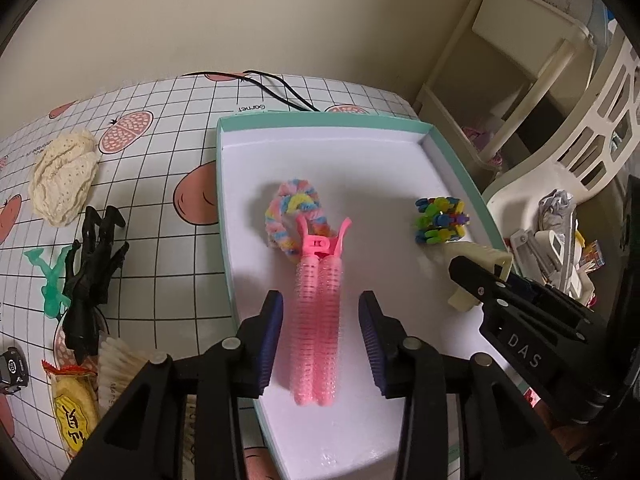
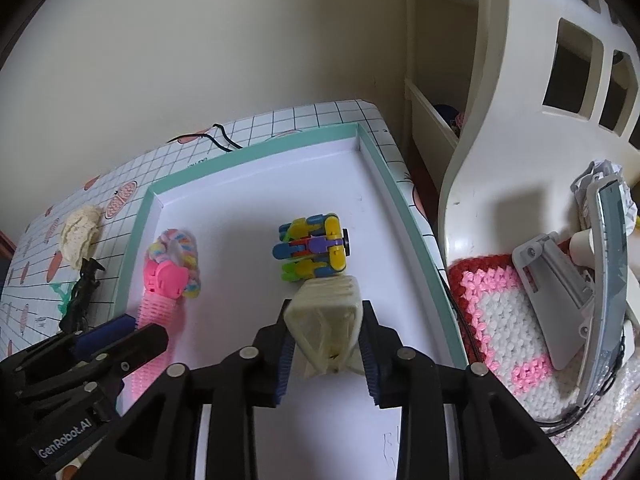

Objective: Organize objects
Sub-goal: 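Open the left gripper to drop the curler while the right opens to drop the clip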

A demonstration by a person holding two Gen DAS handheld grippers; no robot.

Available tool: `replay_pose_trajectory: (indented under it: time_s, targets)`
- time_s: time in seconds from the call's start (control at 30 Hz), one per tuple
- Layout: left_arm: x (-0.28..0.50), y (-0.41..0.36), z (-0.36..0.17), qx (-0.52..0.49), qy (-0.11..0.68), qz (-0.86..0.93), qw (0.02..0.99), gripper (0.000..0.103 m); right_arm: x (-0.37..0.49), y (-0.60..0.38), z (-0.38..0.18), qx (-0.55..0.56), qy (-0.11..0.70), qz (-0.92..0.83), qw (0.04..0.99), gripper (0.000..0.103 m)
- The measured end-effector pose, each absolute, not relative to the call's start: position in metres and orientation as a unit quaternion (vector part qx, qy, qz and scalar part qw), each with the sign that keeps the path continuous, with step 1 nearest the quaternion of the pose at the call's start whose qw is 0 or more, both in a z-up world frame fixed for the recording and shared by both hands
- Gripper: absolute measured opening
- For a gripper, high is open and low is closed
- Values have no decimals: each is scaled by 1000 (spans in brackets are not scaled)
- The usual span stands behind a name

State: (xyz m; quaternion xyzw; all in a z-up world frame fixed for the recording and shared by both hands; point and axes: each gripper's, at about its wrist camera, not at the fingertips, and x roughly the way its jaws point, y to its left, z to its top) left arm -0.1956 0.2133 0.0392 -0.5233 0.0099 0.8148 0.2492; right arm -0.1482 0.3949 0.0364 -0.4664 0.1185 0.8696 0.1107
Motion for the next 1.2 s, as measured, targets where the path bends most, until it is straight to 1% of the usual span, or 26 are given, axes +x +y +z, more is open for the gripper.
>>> replay_pose_trajectory:
  time_s: [0.27, 0.43, 0.47, 0.53, 0.57, 0.63, 0.83, 0.87, 0.93, 0.97, 1.03, 1.1, 1.17, 1.2]
  targets:
    - [-196, 204, 60, -506, -9, 825, 250, 40, -147, 393, 47, -456, 126, 875, 101, 33]
    - [-200, 195, 64, -506, -22, 827, 243, 41, -146, 391, 49, -455, 123, 876, 98, 33]
    - [-201, 193, 64, -507, -24, 827, 240, 42, -147, 392, 48, -456, 125, 876, 97, 33]
    - [-202, 191, 65, -508, -27, 828, 237, 43, -146, 391, 48, -456, 124, 876, 97, 40]
    - [-203, 189, 64, -509, -29, 828, 235, 43, -146, 391, 48, -456, 123, 876, 98, 41]
    - [-204, 188, 64, -510, -33, 829, 229, 46, -146, 390, 49, -456, 122, 876, 96, 42]
    - [-207, 182, 65, -507, -36, 833, 220, 46, -145, 391, 50, -454, 122, 877, 99, 41]
    - [-207, 181, 66, -505, -36, 834, 218, 47, -145, 391, 51, -452, 122, 878, 101, 41]
    - [-207, 180, 67, -502, -34, 837, 214, 53, -145, 393, 52, -450, 125, 878, 104, 42]
    - [-208, 178, 67, -502, -34, 838, 211, 54, -144, 393, 52, -450, 128, 878, 102, 42]
    - [-208, 177, 68, -503, -37, 838, 210, 55, -144, 394, 52, -451, 128, 877, 102, 48]
    - [-209, 177, 68, -503, -35, 839, 206, 56, -145, 393, 52, -452, 126, 877, 102, 49]
    - [-208, 176, 68, -501, -33, 840, 204, 59, -145, 392, 52, -452, 125, 878, 100, 52]
    - [-208, 176, 68, -501, -33, 841, 204, 63, -144, 391, 53, -450, 124, 878, 100, 56]
